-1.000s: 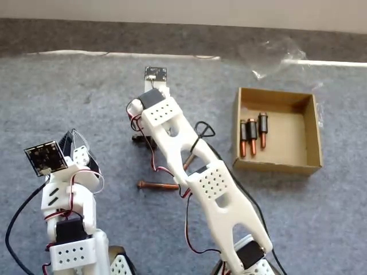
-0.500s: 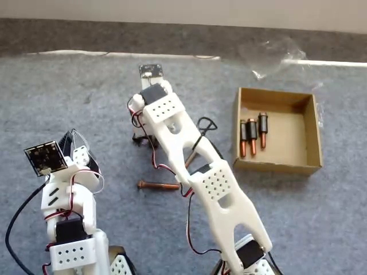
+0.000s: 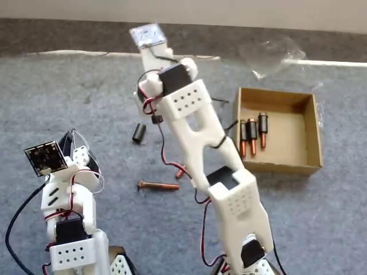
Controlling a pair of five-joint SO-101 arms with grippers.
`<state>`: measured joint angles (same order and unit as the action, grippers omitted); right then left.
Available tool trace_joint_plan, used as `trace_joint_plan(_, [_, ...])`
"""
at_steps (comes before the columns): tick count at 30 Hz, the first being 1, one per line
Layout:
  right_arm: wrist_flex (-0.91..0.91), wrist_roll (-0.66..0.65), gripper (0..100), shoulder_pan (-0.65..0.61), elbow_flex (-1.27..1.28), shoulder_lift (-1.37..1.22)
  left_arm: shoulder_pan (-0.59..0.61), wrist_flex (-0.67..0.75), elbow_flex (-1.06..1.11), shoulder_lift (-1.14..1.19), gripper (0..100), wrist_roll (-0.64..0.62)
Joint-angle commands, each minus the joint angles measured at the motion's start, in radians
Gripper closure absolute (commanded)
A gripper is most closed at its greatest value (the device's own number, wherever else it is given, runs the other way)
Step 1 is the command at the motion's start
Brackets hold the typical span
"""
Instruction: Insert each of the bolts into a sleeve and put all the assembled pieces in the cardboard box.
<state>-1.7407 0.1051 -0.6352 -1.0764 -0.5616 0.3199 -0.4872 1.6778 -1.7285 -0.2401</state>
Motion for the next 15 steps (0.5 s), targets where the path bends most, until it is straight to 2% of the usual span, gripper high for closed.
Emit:
trace_joint_plan(1, [-0.022, -0.020, 99.3, 0.056, -0.007, 0.139, 0.001, 0.018, 0.022, -0.012, 95, -0.008])
trace_joint_plan(8, [-0.021, -0.023, 99.3, 0.145, 0.223, 0.358, -0.027, 0.018, 0.022, -0.012, 95, -0.002])
trace_joint_plan(10, [-0.021, -0.032, 99.3, 0.157, 0.317, 0.447, -0.068, 0.015, 0.022, -0.010, 95, 0.075])
trace_joint_plan(15, [-0.019, -0.163, 99.3, 0.162, 0.533, 0.682, -0.200, -0.043, 0.022, -0.012, 95, 0.259])
